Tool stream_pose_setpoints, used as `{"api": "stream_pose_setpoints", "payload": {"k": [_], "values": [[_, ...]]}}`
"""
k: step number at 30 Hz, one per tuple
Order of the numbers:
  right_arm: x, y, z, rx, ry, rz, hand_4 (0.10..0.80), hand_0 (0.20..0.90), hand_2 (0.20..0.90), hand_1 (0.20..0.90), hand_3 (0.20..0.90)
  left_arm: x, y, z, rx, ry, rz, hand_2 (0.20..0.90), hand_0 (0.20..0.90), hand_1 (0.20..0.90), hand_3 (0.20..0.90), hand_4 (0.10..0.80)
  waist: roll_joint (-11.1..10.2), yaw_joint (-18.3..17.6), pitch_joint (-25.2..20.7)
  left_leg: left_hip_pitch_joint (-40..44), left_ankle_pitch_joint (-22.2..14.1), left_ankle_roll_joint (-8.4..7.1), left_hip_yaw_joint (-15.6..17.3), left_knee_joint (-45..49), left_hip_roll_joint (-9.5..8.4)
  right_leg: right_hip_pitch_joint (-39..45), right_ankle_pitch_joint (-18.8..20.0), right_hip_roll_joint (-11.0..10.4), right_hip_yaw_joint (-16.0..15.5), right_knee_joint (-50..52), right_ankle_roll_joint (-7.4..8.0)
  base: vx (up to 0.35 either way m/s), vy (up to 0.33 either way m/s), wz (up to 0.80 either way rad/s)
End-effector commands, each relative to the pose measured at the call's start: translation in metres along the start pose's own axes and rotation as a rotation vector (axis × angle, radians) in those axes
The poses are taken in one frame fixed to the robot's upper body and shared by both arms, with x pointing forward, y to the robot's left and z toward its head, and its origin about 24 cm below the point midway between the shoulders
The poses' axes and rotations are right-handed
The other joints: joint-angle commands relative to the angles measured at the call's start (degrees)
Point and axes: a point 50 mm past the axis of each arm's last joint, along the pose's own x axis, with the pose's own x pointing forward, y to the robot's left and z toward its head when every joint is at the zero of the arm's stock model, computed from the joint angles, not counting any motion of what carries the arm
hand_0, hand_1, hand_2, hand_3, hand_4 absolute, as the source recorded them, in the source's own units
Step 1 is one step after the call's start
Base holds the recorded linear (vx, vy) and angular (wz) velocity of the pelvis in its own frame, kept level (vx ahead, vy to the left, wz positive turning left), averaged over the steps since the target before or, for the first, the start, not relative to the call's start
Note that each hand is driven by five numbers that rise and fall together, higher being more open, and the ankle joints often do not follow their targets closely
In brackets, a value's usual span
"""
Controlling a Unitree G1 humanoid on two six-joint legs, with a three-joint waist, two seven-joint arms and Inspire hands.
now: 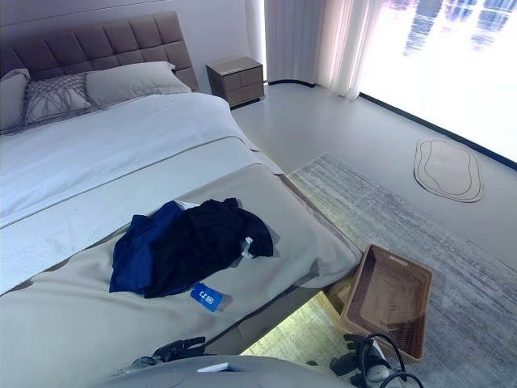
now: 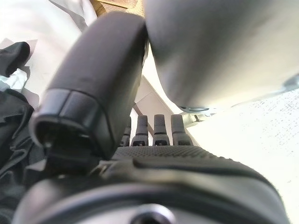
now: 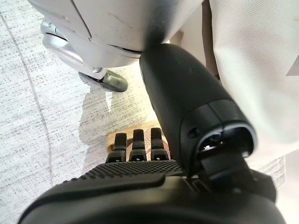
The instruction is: Pick up the clothes from the bed and place them into the basket
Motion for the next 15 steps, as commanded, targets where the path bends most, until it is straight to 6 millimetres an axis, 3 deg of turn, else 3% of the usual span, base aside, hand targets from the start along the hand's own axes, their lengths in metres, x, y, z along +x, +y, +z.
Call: {"api": "stream_pose_setpoints", "payload": {"k": [1, 10, 15], "values": [[0.0041, -0.0070, 0.0178, -0.047, -0.035, -0.001, 0.800, 0.900, 0.900, 0.900, 0.900, 0.0018, 0.0043, 0.0178, 0.042, -0.023, 0.003, 0.900, 0.900, 0.900, 0.900, 0.800, 0.0, 0.5, 2.8, 4.6, -8.7, 4.61, -2.0, 0.4, -5.63, 2.4, -5.6, 3.2, -5.8, 3.0, -2.77, 0.000, 0.000, 0.00], [0.0042, -0.0070, 0.0192, -0.036, -0.042, 0.000, 0.800, 0.900, 0.900, 0.900, 0.900, 0.0019, 0.0042, 0.0178, 0.038, -0.021, 0.005, 0.900, 0.900, 0.900, 0.900, 0.800, 0.0, 0.5, 3.0, 4.6, -8.7, 4.75, -2.2, 0.4, -5.67, 2.2, -5.9, 3.1, -5.8, 3.5, -2.87, 0.000, 0.000, 0.00], [0.0042, -0.0147, 0.0207, 0.164, -0.055, -0.040, 0.800, 0.900, 0.900, 0.900, 0.900, 0.0011, 0.0063, 0.0169, 0.029, -0.018, 0.003, 0.900, 0.900, 0.900, 0.900, 0.800, 0.0, 0.7, 3.0, 4.8, -8.6, 4.87, -2.4, 0.4, -5.76, 2.4, -6.1, 3.0, -6.1, 4.1, -2.91, 0.017, 0.009, 0.00]]}}
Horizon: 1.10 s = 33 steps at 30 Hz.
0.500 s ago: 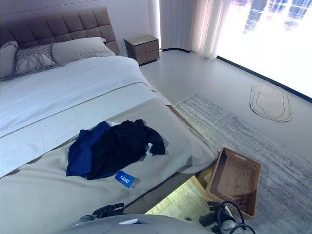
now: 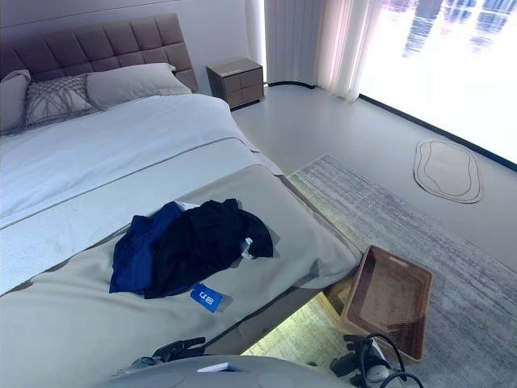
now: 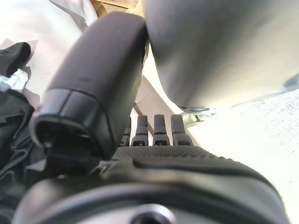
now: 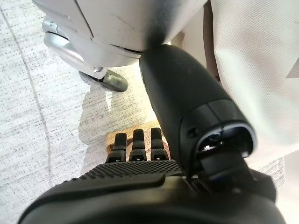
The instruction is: Pick up the clothes from the bed and place them into the basket
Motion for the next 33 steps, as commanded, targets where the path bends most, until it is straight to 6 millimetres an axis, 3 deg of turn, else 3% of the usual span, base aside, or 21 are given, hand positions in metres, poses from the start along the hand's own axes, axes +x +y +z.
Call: {"api": "stream_pose_setpoints", "payload": {"k": [1, 4, 6, 7, 8, 9, 11, 12, 15, 19, 21, 25, 27, 33], "values": [[0.004, -0.018, 0.025, 0.108, -0.079, -0.077, 0.800, 0.900, 0.900, 0.900, 0.900, 0.001, 0.007, 0.018, 0.029, -0.021, 0.002, 0.900, 0.900, 0.900, 0.900, 0.800, 0.0, 0.8, 3.0, 4.4, -8.6, 4.91, -2.4, 0.4, -5.78, 1.9, -6.2, 2.9, -6.2, 4.2, -2.87, 0.032, 0.012, 0.02], [0.003, -0.040, 0.035, 0.040, -0.113, -0.220, 0.800, 0.900, 0.900, 0.900, 0.900, -0.001, 0.013, 0.021, 0.037, -0.021, 0.006, 0.900, 0.900, 0.900, 0.900, 0.800, -0.4, 1.3, 3.1, 4.4, -8.7, 5.11, -2.7, 0.4, -5.84, 2.0, -6.3, 2.8, -6.4, 4.5, -2.70, 0.004, -0.007, 0.02], [0.000, -0.067, 0.052, -0.048, -0.155, -0.358, 0.800, 0.900, 0.900, 0.900, 0.900, -0.003, 0.020, 0.023, 0.051, -0.018, 0.014, 0.900, 0.900, 0.900, 0.900, 0.800, -0.9, 1.9, 3.3, 4.4, -8.7, 5.28, -3.0, 0.4, -5.84, 2.0, -6.2, 2.7, -6.6, 4.7, -2.61, 0.023, -0.034, 0.09], [-0.005, -0.092, 0.067, -0.051, -0.195, -0.450, 0.800, 0.900, 0.900, 0.900, 0.900, -0.004, 0.024, 0.022, 0.062, -0.016, 0.019, 0.900, 0.900, 0.900, 0.900, 0.800, -1.3, 2.5, 3.4, 4.3, -8.8, 5.35, -3.2, 0.4, -5.84, 2.1, -6.1, 2.6, -6.9, 4.7, -2.50, 0.028, -0.026, 0.06], [-0.007, -0.099, 0.072, -0.049, -0.206, -0.467, 0.800, 0.900, 0.900, 0.900, 0.900, -0.004, 0.024, 0.022, 0.064, -0.016, 0.020, 0.900, 0.900, 0.900, 0.900, 0.800, -1.4, 2.6, 3.5, 4.4, -8.8, 5.36, -3.3, 0.4, -5.84, 2.1, -6.1, 2.6, -6.9, 4.8, -2.49, 0.041, -0.006, 0.06], [-0.016, -0.125, 0.094, -0.051, -0.271, -0.543, 0.800, 0.900, 0.900, 0.900, 0.900, -0.005, 0.026, 0.018, 0.067, -0.015, 0.024, 0.900, 0.900, 0.900, 0.900, 0.800, -1.7, 3.0, 3.7, 4.4, -9.0, 5.40, -3.5, 0.4, -5.82, 2.1, -6.1, 2.4, -7.0, 4.9, -2.46, 0.036, 0.021, 0.08], [-0.037, -0.152, 0.142, -0.080, -0.463, -0.608, 0.800, 0.900, 0.900, 0.900, 0.900, -0.006, 0.025, 0.012, 0.068, -0.019, 0.033, 0.900, 0.900, 0.900, 0.900, 0.800, -2.1, 3.8, 4.0, 3.9, -9.0, 5.49, -4.0, 0.4, -5.97, 1.6, -6.2, 2.1, -7.1, 5.4, -2.39, 0.028, 0.062, 0.06], [-0.038, -0.153, 0.143, -0.081, -0.471, -0.607, 0.800, 0.900, 0.900, 0.900, 0.900, -0.006, 0.025, 0.012, 0.068, -0.019, 0.033, 0.900, 0.900, 0.900, 0.900, 0.800, -2.1, 3.9, 4.0, 3.9, -9.0, 5.49, -4.1, 0.4, -5.98, 1.6, -6.3, 2.1, -7.1, 5.4, -2.38, -0.002, 0.086, 0.03], [-0.068, -0.157, 0.195, -0.163, -0.725, -0.619, 0.800, 0.900, 0.900, 0.900, 0.900, -0.006, 0.023, 0.011, 0.064, -0.033, 0.033, 0.900, 0.900, 0.900, 0.900, 0.800, -2.4, 5.1, 4.7, 2.8, -9.0, 5.95, -5.4, 0.9, -6.55, 0.6, -6.3, 1.3, -7.7, 6.1, -2.27, -0.023, 0.103, 0.17], [-0.102, -0.143, 0.242, -0.291, -0.979, -0.644, 0.800, 0.900, 0.900, 0.900, 0.900, -0.005, 0.017, 0.009, 0.053, -0.055, 0.024, 0.900, 0.900, 0.900, 0.900, 0.800, -2.5, 7.0, 6.2, 1.2, -9.0, 6.45, -7.1, 2.0, -7.26, -0.4, -6.4, 0.3, -9.1, 7.1, -2.13, -0.020, 0.106, 0.22], [-0.112, -0.136, 0.256, -0.361, -1.045, -0.649, 0.800, 0.900, 0.900, 0.900, 0.900, -0.005, 0.014, 0.010, 0.052, -0.063, 0.023, 0.900, 0.900, 0.900, 0.900, 0.800, -2.5, 7.9, 6.8, 0.1, -9.0, 6.67, -8.0, 2.8, -7.62, -1.2, -6.3, -0.2, -9.7, 7.7, -2.06, -0.002, 0.100, 0.36], [-0.128, -0.126, 0.291, -0.546, -1.098, -0.746, 0.800, 0.900, 0.900, 0.900, 0.900, -0.004, 0.013, 0.022, 0.081, -0.100, 0.021, 0.900, 0.900, 0.900, 0.900, 0.800, -2.2, 10.7, 9.3, -3.6, -8.8, 7.07, -10.8, 5.8, -8.39, -3.4, -6.7, -1.4, -11.3, 10.6, -2.07, -0.035, 0.076, 0.43], [-0.143, -0.130, 0.316, -0.588, -1.104, -0.823, 0.800, 0.900, 0.900, 0.900, 0.900, -0.004, 0.016, 0.038, 0.104, -0.145, 0.021, 0.900, 0.900, 0.900, 0.900, 0.800, -1.9, 12.5, 11.7, -6.4, -8.1, 7.35, -12.9, 7.2, -8.80, -5.2, -6.8, -2.0, -12.2, 12.5, -2.06, -0.122, 0.035, 0.66], [-0.166, -0.153, 0.354, -0.523, -1.044, -0.968, 0.800, 0.900, 0.900, 0.900, 0.900, -0.011, 0.033, 0.067, 0.146, -0.217, 0.055, 0.900, 0.900, 0.900, 0.900, 0.800, -1.8, 18.3, 16.1, -13.0, -5.3, 7.07, -18.0, 7.5, -9.64, -8.2, -6.3, -3.0, -15.7, 14.6, -2.17, -0.090, -0.029, 0.63]]}}
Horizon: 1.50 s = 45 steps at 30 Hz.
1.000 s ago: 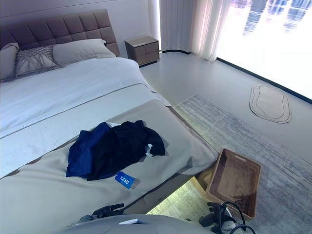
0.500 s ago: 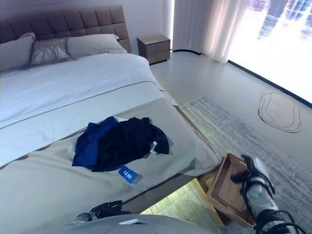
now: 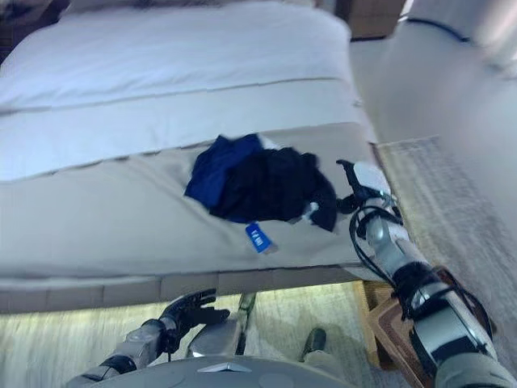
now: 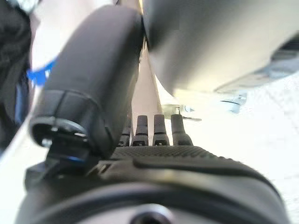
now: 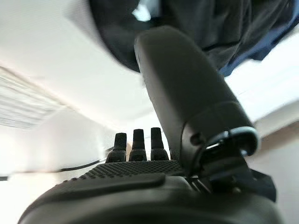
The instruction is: Pick up the clothes from the bed and place them into the basket
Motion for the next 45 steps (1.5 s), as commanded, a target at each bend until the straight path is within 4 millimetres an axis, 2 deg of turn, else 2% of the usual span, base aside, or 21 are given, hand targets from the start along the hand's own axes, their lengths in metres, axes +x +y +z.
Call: {"api": "stream_pose_setpoints", "payload": {"k": [1, 4, 6, 8, 11, 15, 16, 18, 20, 23, 24, 25, 28, 30, 32, 33, 36, 42, 45], "values": [[0.032, -0.078, 0.035, 0.019, -0.039, -0.276, 0.800, 0.900, 0.900, 0.900, 0.900, -0.016, 0.039, -0.013, 0.101, 0.086, 0.089, 0.900, 0.900, 0.900, 0.900, 0.800, -2.0, 3.9, 3.7, -1.0, -11.4, 4.88, -0.7, 7.2, -5.23, -5.6, -5.6, -1.2, 0.8, 13.1, -3.26, -0.096, -0.021, 0.50], [0.042, -0.083, 0.026, 0.031, 0.087, -0.220, 0.800, 0.900, 0.900, 0.900, 0.900, -0.016, 0.044, -0.009, 0.092, 0.079, 0.098, 0.900, 0.900, 0.900, 0.900, 0.800, -2.1, 6.1, 4.9, -2.5, -12.1, 4.21, -2.0, 7.8, -5.00, -6.3, -7.5, -1.9, -0.3, 14.8, -3.46, 0.045, -0.021, 0.35], [0.045, -0.073, 0.006, 0.088, 0.244, -0.068, 0.800, 0.900, 0.900, 0.900, 0.900, -0.017, 0.048, -0.006, 0.096, 0.061, 0.097, 0.900, 0.900, 0.900, 0.900, 0.800, -2.0, 8.4, 6.3, -4.6, -11.8, 3.87, -3.2, 8.9, -4.90, -7.0, -8.2, -2.4, -2.1, 15.8, -4.01, 0.009, 0.004, 0.28], [0.043, -0.064, -0.007, 0.157, 0.330, 0.014, 0.800, 0.900, 0.900, 0.900, 0.900, -0.016, 0.049, -0.001, 0.113, 0.042, 0.092, 0.900, 0.900, 0.900, 0.900, 0.800, -2.0, 9.9, 7.4, -5.8, -11.6, 3.63, -4.0, 9.4, -4.74, -7.3, -8.5, -2.5, -3.5, 16.3, -4.36, 0.001, -0.031, 0.32], [0.043, -0.067, -0.013, 0.179, 0.382, 0.040, 0.800, 0.900, 0.900, 0.900, 0.900, -0.016, 0.050, 0.011, 0.129, -0.005, 0.076, 0.900, 0.900, 0.900, 0.900, 0.800, -1.9, 11.6, 8.8, -7.5, -11.0, 3.23, -5.5, 9.6, -4.69, -7.8, -8.7, -2.4, -5.4, 16.9, -4.52, -0.002, -0.042, 0.29], [0.045, -0.070, -0.011, 0.204, 0.395, 0.096, 0.800, 0.900, 0.900, 0.900, 0.900, -0.013, 0.047, 0.027, 0.150, -0.069, 0.050, 0.900, 0.900, 0.900, 0.900, 0.800, -1.9, 12.7, 10.0, -9.2, -9.8, 2.72, -6.6, 9.1, -4.64, -9.3, -8.8, -2.2, -6.8, 18.0, -4.37, -0.019, -0.029, 0.19], [0.046, -0.070, -0.008, 0.238, 0.382, 0.105, 0.525, 0.665, 0.665, 0.665, 0.625, -0.013, 0.045, 0.032, 0.154, -0.081, 0.046, 0.900, 0.900, 0.900, 0.900, 0.800, -1.9, 13.0, 10.3, -9.3, -9.4, 2.56, -6.9, 8.6, -4.50, -9.6, -8.7, -2.2, -7.2, 18.2, -4.22, -0.001, -0.020, 0.16], [0.049, -0.075, 0.001, 0.328, 0.338, 0.071, 0.100, 0.300, 0.300, 0.300, 0.200, -0.011, 0.043, 0.035, 0.157, -0.090, 0.039, 0.900, 0.900, 0.900, 0.900, 0.800, -1.9, 13.0, 10.5, -8.9, -8.8, 2.28, -7.2, 7.5, -4.20, -9.7, -8.7, -2.0, -7.5, 18.1, -4.04, 0.004, -0.008, 0.12], [0.055, -0.090, 0.019, 0.469, 0.251, -0.024, 0.100, 0.300, 0.300, 0.300, 0.200, -0.010, 0.040, 0.036, 0.153, -0.092, 0.037, 0.900, 0.900, 0.900, 0.900, 0.800, -1.9, 12.8, 10.4, -8.3, -8.4, 1.94, -7.1, 6.3, -3.76, -9.5, -8.7, -1.8, -7.4, 17.8, -3.86, 0.000, 0.000, 0.00], [0.058, -0.133, 0.067, 0.659, 0.009, -0.276, 0.100, 0.300, 0.300, 0.300, 0.200, -0.009, 0.036, 0.028, 0.129, -0.082, 0.049, 0.900, 0.900, 0.900, 0.900, 0.800, -2.2, 11.6, 9.7, -6.5, -8.2, 1.26, -6.4, 4.4, -2.91, -8.7, -9.2, -1.4, -6.6, 17.1, -3.87, 0.000, 0.056, -0.05], [0.050, -0.158, 0.091, 0.757, -0.133, -0.429, 0.100, 0.300, 0.300, 0.300, 0.200, -0.010, 0.035, 0.019, 0.109, -0.069, 0.062, 0.900, 0.900, 0.900, 0.900, 0.800, -2.4, 10.7, 9.2, -5.2, -8.5, 1.10, -6.1, 3.8, -2.53, -8.2, -9.5, -1.4, -6.0, 17.0, -3.99, 0.016, 0.096, -0.17], [0.041, -0.173, 0.103, 0.792, -0.223, -0.514, 0.100, 0.300, 0.300, 0.300, 0.200, -0.012, 0.035, 0.011, 0.090, -0.057, 0.072, 0.900, 0.900, 0.900, 0.900, 0.800, -2.6, 9.9, 8.6, -4.3, -8.7, 1.13, -5.8, 3.5, -2.36, -7.9, -9.7, -1.3, -5.5, 16.9, -4.10, 0.036, 0.088, -0.20], [0.009, -0.207, 0.125, 0.859, -0.463, -0.758, 0.100, 0.300, 0.300, 0.300, 0.200, -0.016, 0.034, -0.013, 0.049, -0.001, 0.098, 0.900, 0.900, 0.900, 0.900, 0.800, -3.0, 8.0, 6.5, -1.0, -9.3, 1.36, -4.9, 2.3, -2.16, -6.3, -10.0, -1.1, -3.8, 16.4, -3.94, 0.072, 0.071, -0.11], [-0.012, -0.223, 0.132, 0.868, -0.561, -0.866, 0.100, 0.300, 0.300, 0.300, 0.200, -0.020, 0.033, -0.027, 0.027, 0.043, 0.106, 0.900, 0.900, 0.900, 0.900, 0.800, -3.1, 6.8, 4.7, 1.0, -9.6, 1.50, -4.2, 1.6, -2.29, -4.7, -9.8, -0.9, -2.8, 15.5, -3.55, 0.111, 0.064, -0.23], [-0.026, -0.231, 0.130, 0.855, -0.606, -0.946, 0.100, 0.300, 0.300, 0.300, 0.200, -0.024, 0.032, -0.042, 0.020, 0.086, 0.107, 0.900, 0.900, 0.900, 0.900, 0.800, -3.2, 5.9, 2.8, 3.0, -10.0, 1.65, -3.7, 1.0, -2.44, -3.1, -9.5, -0.8, -2.0, 14.6, -3.19, 0.124, 0.075, -0.26], [-0.037, -0.236, 0.127, 0.799, -0.630, -1.024, 0.100, 0.300, 0.300, 0.300, 0.200, -0.027, 0.031, -0.053, 0.022, 0.116, 0.105, 0.900, 0.900, 0.900, 0.900, 0.800, -3.0, 5.3, 1.3, 3.5, -9.2, 2.09, -3.0, 1.2, -2.66, -2.3, -7.8, -0.8, -2.4, 13.6, -3.07, 0.104, 0.082, -0.20], [-0.056, -0.240, 0.114, 0.665, -0.624, -1.141, 0.100, 0.300, 0.300, 0.300, 0.200, -0.034, 0.025, -0.075, 0.026, 0.175, 0.101, 0.900, 0.900, 0.900, 0.900, 0.800, -3.2, 3.4, -2.5, 6.5, -10.2, 2.36, -1.1, 0.6, -2.69, 0.3, -7.6, -0.1, -0.9, 11.5, -2.40, 0.128, -0.014, -0.19], [-0.068, -0.245, 0.088, 0.551, -0.547, -1.219, 0.100, 0.300, 0.300, 0.300, 0.200, -0.039, 0.026, -0.087, 0.068, 0.241, 0.112, 0.900, 0.900, 0.900, 0.900, 0.800, -3.9, 0.1, -6.6, 9.5, -11.4, 2.56, 2.5, -0.1, -2.09, 2.2, -6.7, 1.0, 1.3, 8.5, -1.74, 0.047, -0.108, -0.32], [-0.072, -0.251, 0.070, 0.514, -0.473, -1.258, 0.100, 0.300, 0.300, 0.300, 0.200, -0.038, 0.029, -0.086, 0.082, 0.272, 0.121, 0.900, 0.900, 0.900, 0.900, 0.800, -4.0, -2.7, -8.2, 10.7, -12.3, 2.59, 5.1, -0.1, -1.64, 2.4, -6.9, 1.8, 3.2, 7.2, -2.04, 0.009, -0.126, -0.43]]}}
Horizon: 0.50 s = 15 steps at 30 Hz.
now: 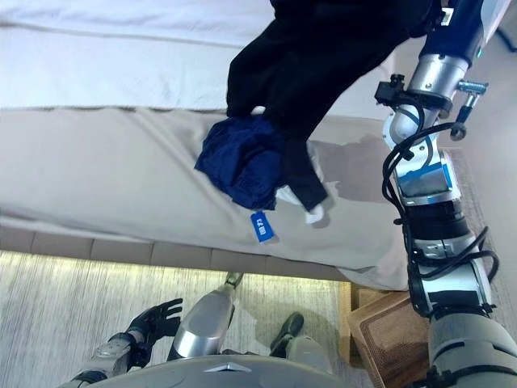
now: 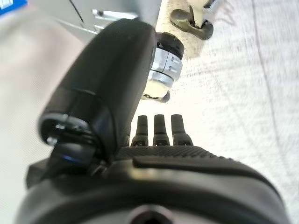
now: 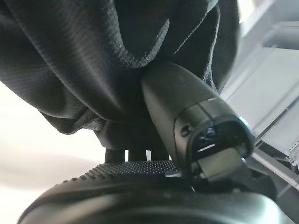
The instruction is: Pick up the clothes from the bed and place them into the basket
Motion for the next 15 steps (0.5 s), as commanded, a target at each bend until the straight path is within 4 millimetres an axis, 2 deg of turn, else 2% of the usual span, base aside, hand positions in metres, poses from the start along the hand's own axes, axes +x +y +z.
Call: {"api": "stream_pose_setpoints", "payload": {"k": [1, 6, 9, 13, 15], "values": [[0.027, -0.056, 0.015, -0.152, -0.169, -0.210, 0.100, 0.300, 0.300, 0.300, 0.200, -0.002, -0.020, -0.027, 0.059, 0.125, -0.075, 0.900, 0.900, 0.900, 0.900, 0.800, 3.4, -3.9, -11.0, 6.9, -7.2, 3.32, 2.9, -5.4, -0.08, -1.3, -3.5, 4.5, 1.3, 3.3, -1.86, 0.016, -0.070, -0.42], [0.025, -0.090, 0.007, -0.226, -0.184, -0.377, 0.100, 0.300, 0.300, 0.300, 0.200, 0.001, -0.023, -0.017, 0.077, 0.127, -0.104, 0.900, 0.900, 0.900, 0.900, 0.800, 4.4, -7.7, -11.9, 8.6, -8.4, 3.47, 6.7, -5.4, 0.55, -1.3, -3.5, 5.2, 4.5, 2.4, -2.22, 0.010, -0.101, -0.47], [0.021, -0.101, 0.003, -0.262, -0.198, -0.433, 0.100, 0.300, 0.300, 0.300, 0.200, 0.003, -0.027, -0.011, 0.102, 0.123, -0.125, 0.900, 0.900, 0.900, 0.900, 0.800, 4.7, -9.3, -11.8, 9.5, -9.0, 3.41, 7.7, -5.4, 0.70, -1.2, -3.7, 5.6, 5.9, 2.2, -2.29, 0.016, -0.127, -0.44], [0.015, -0.103, -0.007, -0.298, -0.163, -0.371, 0.100, 0.300, 0.300, 0.300, 0.200, 0.006, -0.032, 0.001, 0.137, 0.093, -0.157, 0.900, 0.900, 0.900, 0.900, 0.800, 5.4, -11.1, -11.1, 9.1, -8.5, 3.12, 8.9, -5.2, 1.13, -2.2, -3.1, 6.1, 7.6, 2.1, -2.62, -0.040, -0.178, -0.36], [0.014, -0.099, -0.012, -0.299, -0.144, -0.325, 0.100, 0.300, 0.300, 0.300, 0.200, 0.009, -0.036, 0.016, 0.150, 0.053, -0.167, 0.900, 0.900, 0.900, 0.900, 0.800, 6.1, -12.2, -9.6, 7.8, -7.9, 2.92, 9.4, -4.9, 1.48, -3.9, -3.0, 6.3, 8.3, 2.8, -2.93, -0.219, -0.180, -0.34]]}}
